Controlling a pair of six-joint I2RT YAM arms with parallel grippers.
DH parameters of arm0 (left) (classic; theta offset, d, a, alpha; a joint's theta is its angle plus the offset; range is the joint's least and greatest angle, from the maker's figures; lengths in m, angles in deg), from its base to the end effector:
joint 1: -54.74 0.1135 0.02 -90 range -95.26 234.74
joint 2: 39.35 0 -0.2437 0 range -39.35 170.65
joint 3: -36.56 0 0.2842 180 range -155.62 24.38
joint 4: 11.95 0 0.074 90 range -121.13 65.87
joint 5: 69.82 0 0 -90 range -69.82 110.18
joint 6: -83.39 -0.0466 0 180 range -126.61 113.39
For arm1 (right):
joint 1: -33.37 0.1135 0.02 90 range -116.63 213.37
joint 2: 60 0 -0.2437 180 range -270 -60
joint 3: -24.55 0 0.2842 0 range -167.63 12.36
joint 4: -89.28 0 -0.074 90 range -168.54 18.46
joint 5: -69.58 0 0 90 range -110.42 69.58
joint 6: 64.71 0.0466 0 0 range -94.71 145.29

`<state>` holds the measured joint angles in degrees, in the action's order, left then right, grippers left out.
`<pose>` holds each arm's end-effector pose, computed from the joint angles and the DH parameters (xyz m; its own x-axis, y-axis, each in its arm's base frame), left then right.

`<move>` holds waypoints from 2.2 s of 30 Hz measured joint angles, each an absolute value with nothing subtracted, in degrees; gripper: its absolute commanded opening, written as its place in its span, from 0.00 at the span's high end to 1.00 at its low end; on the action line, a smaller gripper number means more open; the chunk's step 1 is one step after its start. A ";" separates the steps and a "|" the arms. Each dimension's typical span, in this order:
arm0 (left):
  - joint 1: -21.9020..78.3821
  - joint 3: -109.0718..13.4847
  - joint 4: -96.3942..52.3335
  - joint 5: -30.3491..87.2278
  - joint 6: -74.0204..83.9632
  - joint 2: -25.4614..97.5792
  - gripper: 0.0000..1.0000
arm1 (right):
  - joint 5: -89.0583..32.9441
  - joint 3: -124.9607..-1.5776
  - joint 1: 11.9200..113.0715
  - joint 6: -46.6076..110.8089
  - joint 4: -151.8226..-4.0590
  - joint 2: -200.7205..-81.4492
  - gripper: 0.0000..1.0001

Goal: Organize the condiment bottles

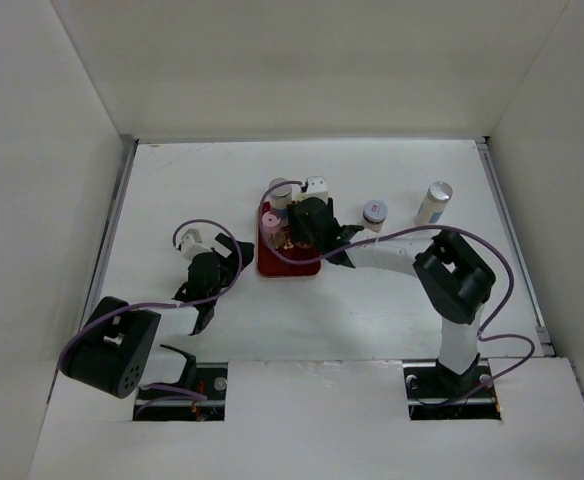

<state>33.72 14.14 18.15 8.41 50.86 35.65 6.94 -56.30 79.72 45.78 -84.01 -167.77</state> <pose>0.2276 -0.0773 0.0774 -0.3397 -0.7537 -0.5626 -0.2067 0.6434 -0.7371 0.3219 0.3064 0.1530 -0.4906 -0.0639 -0.8690 -0.2207 0.9739 0.0530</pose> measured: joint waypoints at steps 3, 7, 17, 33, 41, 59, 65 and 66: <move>33.72 14.14 18.15 8.41 50.86 35.65 0.00 | 7.11 -57.68 79.96 45.56 -84.32 -169.87 0.41; 33.72 14.14 18.19 8.41 50.86 35.72 0.00 | 7.20 -58.35 80.09 45.58 -84.78 -170.31 0.20; 33.72 14.14 19.00 8.45 50.86 36.27 0.00 | 7.57 -51.73 80.77 45.65 -86.09 -159.68 0.13; 33.70 14.14 19.00 8.52 50.86 36.25 0.00 | 12.84 -42.24 60.37 44.97 -85.30 -153.04 0.00; 33.70 14.14 19.00 8.60 50.86 36.27 0.00 | 9.80 -43.14 60.29 44.66 -85.17 -157.98 0.37; 33.72 14.14 19.11 8.67 50.86 36.31 0.00 | 10.30 -36.04 81.33 47.42 -83.73 -144.71 0.47; 33.70 14.14 19.00 8.65 50.86 36.18 0.00 | 8.64 -39.38 86.01 48.44 -84.43 -150.02 0.46; 33.70 14.14 19.00 8.65 50.84 36.18 0.00 | 8.51 -39.95 86.16 48.47 -84.73 -151.07 0.46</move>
<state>33.70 14.14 19.00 8.65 50.84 36.18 8.51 -39.95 86.16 48.47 -84.73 -151.07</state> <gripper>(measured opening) 0.997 0.709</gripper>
